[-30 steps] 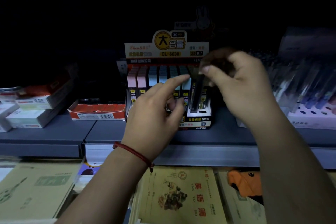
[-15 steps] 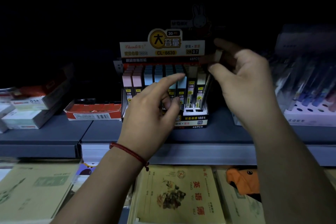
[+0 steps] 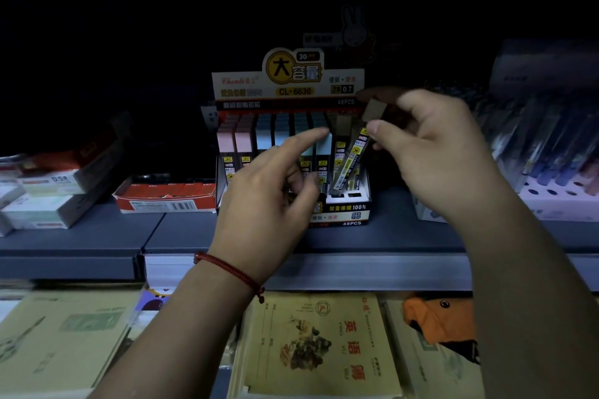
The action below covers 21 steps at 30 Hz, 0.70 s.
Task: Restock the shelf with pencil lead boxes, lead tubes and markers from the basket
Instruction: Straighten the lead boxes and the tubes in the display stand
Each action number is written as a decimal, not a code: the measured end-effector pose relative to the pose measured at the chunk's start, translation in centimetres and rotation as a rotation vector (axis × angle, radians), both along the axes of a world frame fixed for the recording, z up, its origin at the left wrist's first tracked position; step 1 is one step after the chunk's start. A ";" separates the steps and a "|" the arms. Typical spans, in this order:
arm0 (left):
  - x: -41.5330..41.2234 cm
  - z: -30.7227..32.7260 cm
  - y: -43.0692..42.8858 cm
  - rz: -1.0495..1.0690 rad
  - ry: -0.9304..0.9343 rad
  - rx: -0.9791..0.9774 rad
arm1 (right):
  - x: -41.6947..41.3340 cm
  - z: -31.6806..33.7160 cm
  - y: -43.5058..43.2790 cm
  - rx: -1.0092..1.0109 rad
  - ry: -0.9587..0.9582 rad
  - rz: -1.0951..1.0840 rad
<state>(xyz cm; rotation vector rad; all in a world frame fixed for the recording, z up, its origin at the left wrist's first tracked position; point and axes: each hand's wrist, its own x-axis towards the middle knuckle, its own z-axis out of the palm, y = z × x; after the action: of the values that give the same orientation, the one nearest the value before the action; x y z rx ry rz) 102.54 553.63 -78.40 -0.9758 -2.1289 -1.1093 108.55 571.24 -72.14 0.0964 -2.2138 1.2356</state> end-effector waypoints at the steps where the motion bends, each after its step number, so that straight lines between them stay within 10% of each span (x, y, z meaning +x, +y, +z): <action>1: 0.0 0.0 0.0 0.003 0.001 -0.002 | 0.2 0.1 0.1 0.027 -0.006 0.003; 9: 0.0 0.0 0.0 -0.005 -0.006 -0.003 | -0.8 -0.9 -0.5 0.393 -0.060 -0.040; 21: 0.1 0.0 -0.1 0.000 -0.023 -0.008 | -0.6 -2.0 -0.9 0.308 0.105 -0.235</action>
<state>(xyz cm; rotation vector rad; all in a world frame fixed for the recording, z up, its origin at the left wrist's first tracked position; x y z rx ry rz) 102.64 553.55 -78.35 -0.9710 -2.1531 -1.1175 107.99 570.31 -74.14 0.0199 -2.2332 0.7433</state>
